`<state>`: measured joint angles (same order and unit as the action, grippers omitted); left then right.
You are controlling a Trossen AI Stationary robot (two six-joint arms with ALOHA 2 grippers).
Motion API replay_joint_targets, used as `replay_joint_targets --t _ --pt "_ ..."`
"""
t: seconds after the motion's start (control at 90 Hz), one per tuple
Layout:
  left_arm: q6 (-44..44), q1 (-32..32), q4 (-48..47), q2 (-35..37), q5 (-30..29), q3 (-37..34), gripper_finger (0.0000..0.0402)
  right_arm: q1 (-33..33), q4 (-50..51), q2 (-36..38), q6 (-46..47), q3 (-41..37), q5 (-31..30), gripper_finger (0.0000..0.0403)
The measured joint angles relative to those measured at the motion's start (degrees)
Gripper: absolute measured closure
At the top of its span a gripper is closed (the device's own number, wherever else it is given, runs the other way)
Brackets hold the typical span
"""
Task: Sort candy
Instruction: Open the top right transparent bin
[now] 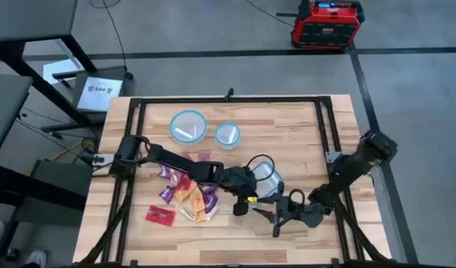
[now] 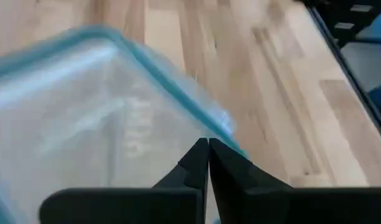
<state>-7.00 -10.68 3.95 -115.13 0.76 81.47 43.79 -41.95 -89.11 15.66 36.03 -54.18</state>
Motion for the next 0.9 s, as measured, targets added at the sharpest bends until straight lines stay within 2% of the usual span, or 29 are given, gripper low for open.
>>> replay_joint_targets --t 0.144,0.233,0.278,0.367,0.456,0.656,0.778,0.9 --pt "6.7 -0.6 -16.3 4.2 -6.5 5.2 0.0401 -0.4 17.7 9.2 8.0 0.0 0.0 0.0278" --pt "9.4 -0.7 -23.8 6.9 -13.9 5.7 0.0401 -0.9 32.3 13.1 19.2 -0.1 1.0 0.0278" --pt "9.9 0.1 -26.1 7.9 -15.8 4.7 0.0401 -1.5 38.8 14.2 25.8 -0.1 2.5 0.0278" --pt "7.7 2.6 -27.1 8.8 -15.6 0.8 0.0401 -3.1 51.0 14.8 39.3 -0.1 6.4 0.0278" --pt "4.8 4.6 -21.5 7.8 -11.1 -4.6 0.0401 -4.6 54.9 12.6 48.3 -0.9 8.3 0.0278" --pt "-2.6 4.0 -7.1 7.0 -3.1 -12.4 0.0401 -7.6 54.6 6.4 48.1 -0.7 13.6 0.0278" --pt "-5.7 0.7 -2.6 7.0 -0.4 -13.4 0.0401 -9.4 54.4 4.9 41.7 -0.5 13.8 0.0278" --pt "-7.8 -2.9 2.9 5.7 0.5 -13.1 0.0402 -12.7 54.1 6.6 33.4 -0.4 15.9 0.0278"
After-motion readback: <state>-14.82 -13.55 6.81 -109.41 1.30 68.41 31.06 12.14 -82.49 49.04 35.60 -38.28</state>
